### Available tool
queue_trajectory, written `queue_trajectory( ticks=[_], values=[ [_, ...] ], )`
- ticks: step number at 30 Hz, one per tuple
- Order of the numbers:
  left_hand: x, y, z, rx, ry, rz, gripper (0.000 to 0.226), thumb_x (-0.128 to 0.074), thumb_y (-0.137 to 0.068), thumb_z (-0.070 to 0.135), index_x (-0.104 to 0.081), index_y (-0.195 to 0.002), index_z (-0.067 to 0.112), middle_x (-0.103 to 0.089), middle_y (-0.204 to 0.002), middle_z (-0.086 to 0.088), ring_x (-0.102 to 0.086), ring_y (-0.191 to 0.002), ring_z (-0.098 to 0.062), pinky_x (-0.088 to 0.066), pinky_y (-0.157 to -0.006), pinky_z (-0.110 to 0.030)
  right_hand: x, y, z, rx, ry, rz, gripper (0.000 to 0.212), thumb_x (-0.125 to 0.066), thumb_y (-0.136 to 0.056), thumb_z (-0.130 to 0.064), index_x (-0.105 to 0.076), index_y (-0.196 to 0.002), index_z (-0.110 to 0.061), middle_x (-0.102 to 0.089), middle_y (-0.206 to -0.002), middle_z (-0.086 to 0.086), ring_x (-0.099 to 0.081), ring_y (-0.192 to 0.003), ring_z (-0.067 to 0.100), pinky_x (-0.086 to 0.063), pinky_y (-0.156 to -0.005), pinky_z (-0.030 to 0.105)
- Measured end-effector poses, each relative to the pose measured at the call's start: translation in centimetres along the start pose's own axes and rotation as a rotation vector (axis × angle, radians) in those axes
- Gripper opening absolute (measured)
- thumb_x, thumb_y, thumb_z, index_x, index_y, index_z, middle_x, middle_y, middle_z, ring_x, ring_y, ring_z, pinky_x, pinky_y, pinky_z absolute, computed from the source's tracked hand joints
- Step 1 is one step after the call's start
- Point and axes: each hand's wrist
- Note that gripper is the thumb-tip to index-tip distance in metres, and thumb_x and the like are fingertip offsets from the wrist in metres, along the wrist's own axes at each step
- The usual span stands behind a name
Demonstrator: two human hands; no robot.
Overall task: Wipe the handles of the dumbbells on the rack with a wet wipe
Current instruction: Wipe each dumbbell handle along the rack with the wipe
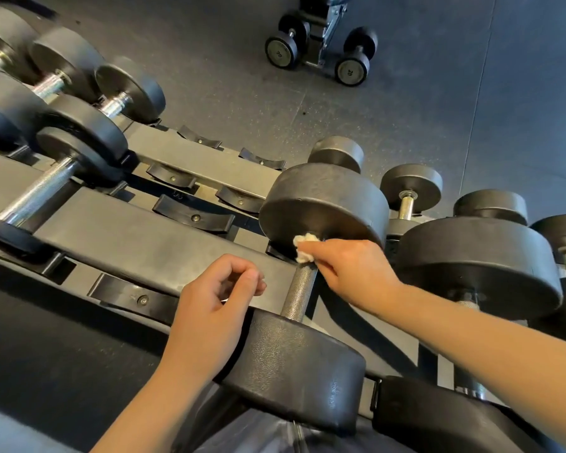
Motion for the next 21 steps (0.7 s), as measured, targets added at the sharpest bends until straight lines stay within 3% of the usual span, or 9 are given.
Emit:
queue_trajectory(
  ticks=[3, 5, 7, 9, 11, 13, 15, 18, 21],
  values=[
    [-0.1, 0.0, 0.1, 0.005, -0.006, 0.0, 0.017, -0.055, -0.091, 0.01, -0.064, -0.08, 0.018, -0.068, -0.08, 0.008, -0.065, -0.08, -0.006, -0.049, -0.075, -0.013, -1.1, 0.1, 0.1, -0.294, -0.531, 0.013, 0.029, -0.049, -0.098, -0.023, -0.059, -0.124, -0.03, -0.065, -0.104, -0.012, -0.06, -0.093, 0.004, -0.05, -0.087, 0.025],
    [0.0, 0.0, 0.2, 0.021, -0.026, -0.007, 0.015, -0.055, -0.091, 0.014, -0.064, -0.081, 0.019, -0.068, -0.079, 0.011, -0.065, -0.081, -0.006, -0.049, -0.075, -0.013, -0.6, -0.3, 0.8, -0.265, -0.634, -0.097, 0.028, -0.057, -0.093, -0.03, -0.06, -0.121, -0.032, -0.062, -0.109, -0.014, -0.058, -0.097, 0.003, -0.05, -0.091, 0.03],
    [-0.1, 0.0, 0.5, 0.035, -0.083, -0.04, 0.013, -0.054, -0.09, 0.023, -0.064, -0.082, 0.022, -0.067, -0.079, 0.015, -0.064, -0.083, -0.005, -0.05, -0.075, -0.016, 0.6, -0.3, 1.2, -0.194, -0.572, -0.266, 0.045, -0.057, -0.086, -0.048, -0.052, -0.129, -0.039, -0.06, -0.117, -0.011, -0.057, -0.102, 0.004, -0.049, -0.094, 0.03],
    [-0.2, 0.0, 0.7, 0.023, -0.167, -0.085, 0.012, -0.053, -0.088, 0.031, -0.063, -0.083, 0.026, -0.066, -0.081, 0.018, -0.062, -0.086, -0.002, -0.048, -0.075, -0.014, 1.6, 0.0, 1.1, -0.146, -0.434, -0.345, 0.059, -0.037, -0.084, -0.063, -0.038, -0.139, -0.044, -0.06, -0.119, -0.008, -0.058, -0.099, 0.004, -0.048, -0.092, 0.027],
    [-0.4, 0.0, 0.9, -0.008, -0.244, -0.114, 0.01, -0.054, -0.089, 0.031, -0.063, -0.084, 0.028, -0.065, -0.081, 0.018, -0.06, -0.087, 0.0, -0.044, -0.071, -0.008, 2.1, 0.4, 0.8, -0.074, -0.19, -0.306, 0.051, -0.027, -0.094, -0.056, -0.031, -0.143, -0.045, -0.06, -0.116, -0.007, -0.058, -0.101, 0.007, -0.048, -0.089, 0.026],
    [-0.5, -0.1, 1.0, -0.026, -0.296, -0.122, 0.01, -0.055, -0.091, 0.029, -0.062, -0.084, 0.028, -0.065, -0.081, 0.017, -0.059, -0.087, 0.003, -0.042, -0.07, -0.005, 2.3, 0.2, 0.3, 0.028, 0.143, -0.24, 0.045, -0.035, -0.101, -0.039, -0.027, -0.145, -0.041, -0.056, -0.113, -0.004, -0.059, -0.101, 0.016, -0.051, -0.082, 0.028],
    [-0.5, 0.0, 1.0, -0.03, -0.326, -0.122, 0.01, -0.054, -0.092, 0.029, -0.062, -0.086, 0.029, -0.065, -0.083, 0.017, -0.058, -0.088, 0.005, -0.041, -0.07, -0.003, 2.0, -0.2, -0.1, 0.055, 0.323, -0.222, 0.05, -0.047, -0.098, -0.026, -0.027, -0.144, -0.03, -0.055, -0.114, 0.002, -0.061, -0.097, 0.021, -0.052, -0.077, 0.03],
    [-0.6, 0.0, 1.1, -0.037, -0.343, -0.123, 0.01, -0.054, -0.092, 0.029, -0.062, -0.086, 0.029, -0.065, -0.084, 0.016, -0.057, -0.089, 0.006, -0.041, -0.071, -0.002, 1.2, -1.0, -0.5, 0.048, 0.344, -0.201, 0.046, -0.053, -0.095, -0.019, -0.035, -0.137, -0.017, -0.057, -0.113, 0.007, -0.063, -0.091, 0.023, -0.051, -0.072, 0.029],
    [-0.6, -0.1, 1.0, -0.041, -0.343, -0.112, 0.01, -0.053, -0.091, 0.031, -0.062, -0.086, 0.028, -0.065, -0.084, 0.016, -0.058, -0.088, 0.004, -0.042, -0.07, -0.004, 0.9, -1.5, -0.8, 0.0, 0.255, -0.166, 0.025, -0.052, -0.095, -0.02, -0.046, -0.118, -0.014, -0.059, -0.103, 0.006, -0.061, -0.082, 0.02, -0.049, -0.066, 0.026]
  ],
)
Point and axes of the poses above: each hand's wrist, its own y-axis away from the middle knuckle, its own x-axis out of the back of the hand, z = x × y
